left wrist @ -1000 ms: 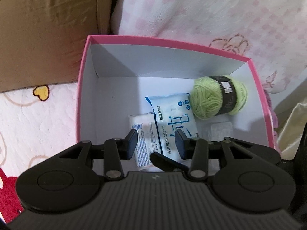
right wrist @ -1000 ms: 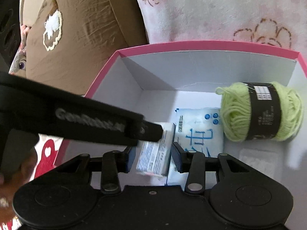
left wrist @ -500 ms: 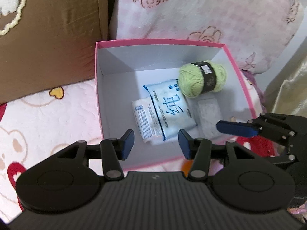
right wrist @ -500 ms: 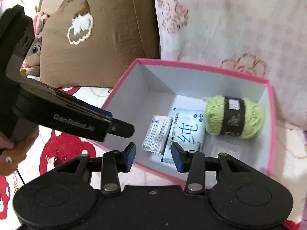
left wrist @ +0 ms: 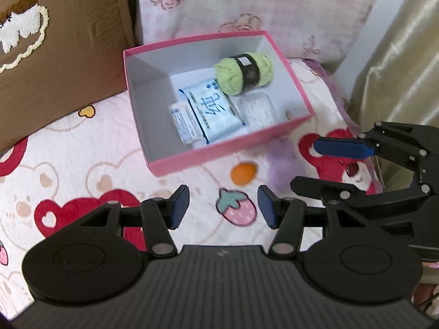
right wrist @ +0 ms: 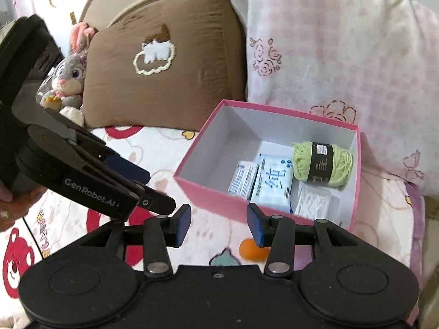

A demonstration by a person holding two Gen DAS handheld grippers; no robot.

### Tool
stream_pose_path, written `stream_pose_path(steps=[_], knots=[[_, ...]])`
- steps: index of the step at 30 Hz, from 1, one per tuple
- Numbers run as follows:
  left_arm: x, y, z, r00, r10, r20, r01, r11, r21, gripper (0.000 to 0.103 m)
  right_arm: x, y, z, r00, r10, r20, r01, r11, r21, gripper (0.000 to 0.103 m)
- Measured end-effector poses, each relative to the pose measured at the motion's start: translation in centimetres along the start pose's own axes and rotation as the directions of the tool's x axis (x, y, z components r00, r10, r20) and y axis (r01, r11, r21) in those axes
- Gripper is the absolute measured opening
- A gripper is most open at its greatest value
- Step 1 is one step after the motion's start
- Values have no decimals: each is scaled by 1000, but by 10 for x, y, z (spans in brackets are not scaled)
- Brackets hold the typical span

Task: Organize objects
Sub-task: 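Move the left tool out of the box to the purple plush toy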

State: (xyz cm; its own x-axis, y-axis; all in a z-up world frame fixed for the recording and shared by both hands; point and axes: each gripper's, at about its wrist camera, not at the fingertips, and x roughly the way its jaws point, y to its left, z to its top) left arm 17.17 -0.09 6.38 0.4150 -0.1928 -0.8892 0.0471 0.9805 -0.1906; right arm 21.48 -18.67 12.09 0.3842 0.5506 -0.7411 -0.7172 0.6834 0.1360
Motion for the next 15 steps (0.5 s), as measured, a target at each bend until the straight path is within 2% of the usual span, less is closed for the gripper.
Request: stream_pose_path(steps=[3, 7, 8, 12, 15], knots=[[-8, -6, -15, 1000, 4, -8, -4, 1000, 19, 61, -17, 12, -10, 1000, -11, -1, 11, 1000, -28, 65], [-10, -10, -35, 998, 7, -55, -5, 999, 40, 61, -35, 23, -21, 999, -35, 4, 35, 998, -44, 69], [-11, -11, -39, 998, 1, -58, 2, 999, 48, 62, -39, 25, -23, 999, -37, 6, 37, 998, -48, 73], [-16, -14, -53, 998, -2, -62, 6, 998, 70, 73, -51, 33, -33, 999, -43, 9, 44, 996, -77, 83], [-17, -15, -60, 998, -28, -62, 33, 997, 74, 79, -55, 32, -41, 999, -46, -3, 46, 996, -72, 85]])
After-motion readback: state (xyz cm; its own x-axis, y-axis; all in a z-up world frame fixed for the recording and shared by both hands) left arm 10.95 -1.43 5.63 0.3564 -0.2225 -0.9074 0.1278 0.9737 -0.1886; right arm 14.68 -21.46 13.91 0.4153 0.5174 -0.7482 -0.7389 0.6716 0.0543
